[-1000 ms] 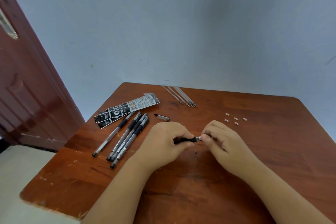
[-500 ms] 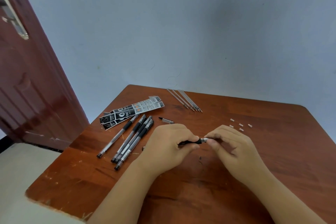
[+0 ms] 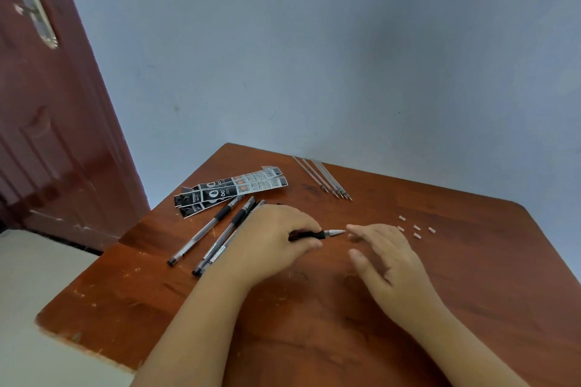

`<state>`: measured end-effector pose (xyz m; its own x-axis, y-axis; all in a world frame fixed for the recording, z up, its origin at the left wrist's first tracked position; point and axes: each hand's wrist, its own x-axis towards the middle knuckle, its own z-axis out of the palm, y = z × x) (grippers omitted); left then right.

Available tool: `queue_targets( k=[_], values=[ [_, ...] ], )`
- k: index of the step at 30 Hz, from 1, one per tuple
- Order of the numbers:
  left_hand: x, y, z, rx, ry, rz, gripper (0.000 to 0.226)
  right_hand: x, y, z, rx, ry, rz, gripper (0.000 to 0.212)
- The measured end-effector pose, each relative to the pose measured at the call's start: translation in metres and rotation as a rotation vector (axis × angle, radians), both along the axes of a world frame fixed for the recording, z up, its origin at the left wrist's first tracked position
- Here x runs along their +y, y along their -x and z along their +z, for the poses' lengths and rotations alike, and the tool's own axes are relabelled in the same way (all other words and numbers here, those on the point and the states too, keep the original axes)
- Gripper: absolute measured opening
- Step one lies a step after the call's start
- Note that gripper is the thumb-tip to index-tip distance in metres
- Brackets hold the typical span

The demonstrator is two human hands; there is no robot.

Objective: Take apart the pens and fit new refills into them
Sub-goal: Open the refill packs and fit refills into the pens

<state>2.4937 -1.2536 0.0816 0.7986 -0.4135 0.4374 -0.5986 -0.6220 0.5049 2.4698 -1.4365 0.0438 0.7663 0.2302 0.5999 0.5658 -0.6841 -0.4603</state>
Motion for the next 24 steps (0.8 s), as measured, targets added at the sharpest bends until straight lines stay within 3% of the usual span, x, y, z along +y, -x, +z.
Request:
queue_targets(
  k=[4,13,21,24],
  values=[
    [0.018,-0.008,0.003,0.069,0.037,0.153,0.009,0.002,-0.013,0.005,-0.045,0.097,-0.052,0.029],
    [0.033,-0.022,-0.006,0.128,0.007,0.47,0.017,0.065,-0.076,0.013,0.293,0.359,-0.249,0.035],
    [0.033,-0.02,-0.001,0.125,0.094,0.418,0.019,0.07,-0.077,0.008,0.19,0.43,-0.26,0.021],
    [0.031,-0.018,-0.001,0.123,0.086,0.364,0.017,0.054,-0.066,0.013,0.149,0.354,-0.258,0.017]
  ],
)
